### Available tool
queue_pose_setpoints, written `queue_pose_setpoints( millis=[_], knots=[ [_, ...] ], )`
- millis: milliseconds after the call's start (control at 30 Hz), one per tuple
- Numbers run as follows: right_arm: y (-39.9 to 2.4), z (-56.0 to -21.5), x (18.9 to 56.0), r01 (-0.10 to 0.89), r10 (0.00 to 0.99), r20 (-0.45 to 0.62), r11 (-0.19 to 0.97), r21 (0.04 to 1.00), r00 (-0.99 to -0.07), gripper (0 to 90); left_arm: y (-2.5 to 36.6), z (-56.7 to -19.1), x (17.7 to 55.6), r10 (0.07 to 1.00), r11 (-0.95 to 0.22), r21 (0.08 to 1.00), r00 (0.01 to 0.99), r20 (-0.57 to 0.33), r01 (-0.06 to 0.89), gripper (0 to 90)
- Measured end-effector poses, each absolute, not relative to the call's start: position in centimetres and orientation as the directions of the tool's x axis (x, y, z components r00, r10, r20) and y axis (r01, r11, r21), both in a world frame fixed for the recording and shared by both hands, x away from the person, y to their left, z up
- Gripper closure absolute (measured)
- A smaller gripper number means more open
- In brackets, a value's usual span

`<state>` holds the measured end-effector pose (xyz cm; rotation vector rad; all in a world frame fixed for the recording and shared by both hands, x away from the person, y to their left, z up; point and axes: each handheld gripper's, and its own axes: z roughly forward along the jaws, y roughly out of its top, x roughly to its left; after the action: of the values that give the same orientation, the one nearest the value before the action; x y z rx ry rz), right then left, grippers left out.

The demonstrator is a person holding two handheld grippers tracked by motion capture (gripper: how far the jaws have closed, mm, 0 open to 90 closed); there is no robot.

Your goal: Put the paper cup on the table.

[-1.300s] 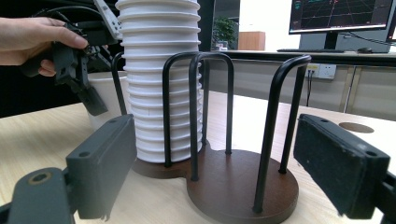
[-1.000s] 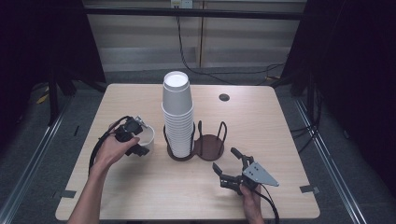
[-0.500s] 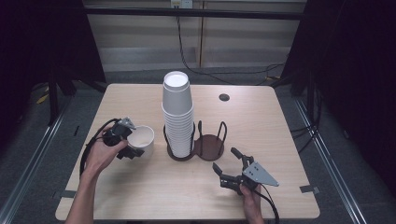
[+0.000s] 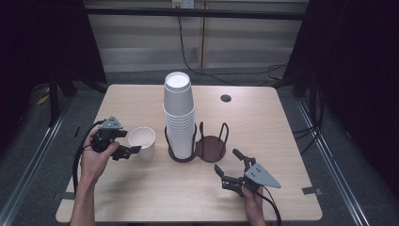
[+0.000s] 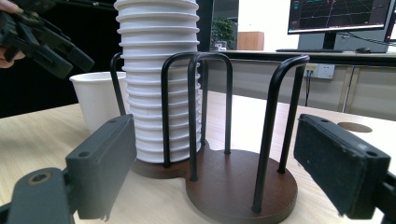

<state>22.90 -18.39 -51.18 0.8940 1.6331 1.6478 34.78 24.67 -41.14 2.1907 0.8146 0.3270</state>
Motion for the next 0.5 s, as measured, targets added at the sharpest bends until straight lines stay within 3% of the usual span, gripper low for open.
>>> queue_pose_setpoints(
  millis=[233,500],
  knots=[
    [-18.4,-51.2,22.9,0.018,0.827,0.026,-0.020,1.000,-0.561,12.5,24.2,-41.2,33.2,0.665,-0.421,0.810,0.746,-0.030,0.408,15.9],
    [-18.4,-51.2,22.9,0.018,0.828,0.027,-0.020,1.000,-0.561,12.6,23.4,-42.0,31.4,0.641,-0.302,0.876,0.760,-0.104,0.375,16.0]
  ],
)
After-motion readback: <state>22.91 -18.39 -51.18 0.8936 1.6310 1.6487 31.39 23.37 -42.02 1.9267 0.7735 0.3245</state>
